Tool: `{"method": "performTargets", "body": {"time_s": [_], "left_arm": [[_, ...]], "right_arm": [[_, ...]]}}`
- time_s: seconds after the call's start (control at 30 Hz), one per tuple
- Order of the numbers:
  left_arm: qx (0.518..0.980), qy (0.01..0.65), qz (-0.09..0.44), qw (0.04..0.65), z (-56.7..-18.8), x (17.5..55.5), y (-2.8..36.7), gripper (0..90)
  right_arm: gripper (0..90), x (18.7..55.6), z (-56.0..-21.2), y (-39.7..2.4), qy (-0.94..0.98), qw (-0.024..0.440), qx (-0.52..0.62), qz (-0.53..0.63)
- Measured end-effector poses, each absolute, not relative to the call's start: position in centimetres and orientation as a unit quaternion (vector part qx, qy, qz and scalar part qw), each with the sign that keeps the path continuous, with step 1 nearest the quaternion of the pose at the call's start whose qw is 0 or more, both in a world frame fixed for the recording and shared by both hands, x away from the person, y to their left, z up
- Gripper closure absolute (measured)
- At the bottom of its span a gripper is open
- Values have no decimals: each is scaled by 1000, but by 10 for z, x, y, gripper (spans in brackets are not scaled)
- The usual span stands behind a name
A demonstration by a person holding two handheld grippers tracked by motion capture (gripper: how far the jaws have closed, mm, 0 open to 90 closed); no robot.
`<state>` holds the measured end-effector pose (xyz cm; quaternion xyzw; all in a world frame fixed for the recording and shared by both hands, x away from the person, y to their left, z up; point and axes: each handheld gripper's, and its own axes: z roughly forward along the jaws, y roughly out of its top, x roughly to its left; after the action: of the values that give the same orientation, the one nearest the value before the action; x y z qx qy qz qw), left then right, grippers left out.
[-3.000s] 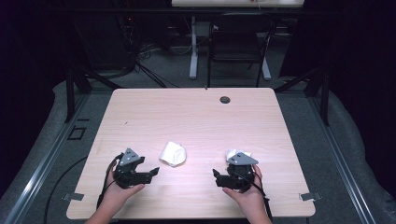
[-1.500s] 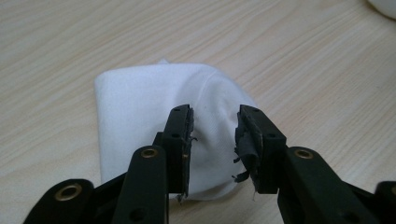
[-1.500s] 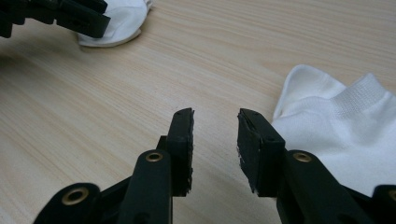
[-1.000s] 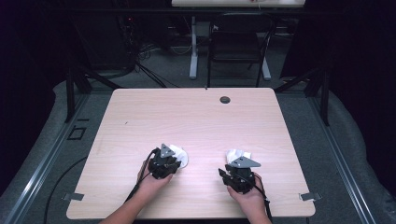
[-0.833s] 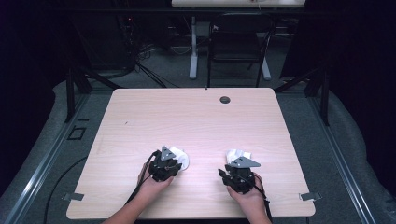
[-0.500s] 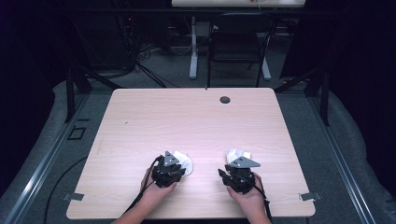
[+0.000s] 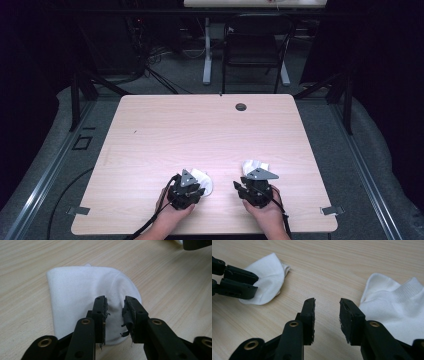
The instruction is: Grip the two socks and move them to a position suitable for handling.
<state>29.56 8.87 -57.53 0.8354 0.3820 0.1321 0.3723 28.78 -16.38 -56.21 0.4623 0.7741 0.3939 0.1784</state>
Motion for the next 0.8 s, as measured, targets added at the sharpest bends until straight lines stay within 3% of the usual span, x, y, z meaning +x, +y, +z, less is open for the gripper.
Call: {"method": "performTargets", "body": {"time_s": [0.17,0.43,0.8], "left_arm": [[839,371,134,375,-570,297,86,672],[847,370,130,357,-570,303,79,862],[824,371,108,414,-544,299,82,877]], "right_arm": [[653,288,-563,-164,775,178,463,391],[650,288,-563,-164,773,177,463,395],[667,285,-560,-158,775,170,453,407]]}}
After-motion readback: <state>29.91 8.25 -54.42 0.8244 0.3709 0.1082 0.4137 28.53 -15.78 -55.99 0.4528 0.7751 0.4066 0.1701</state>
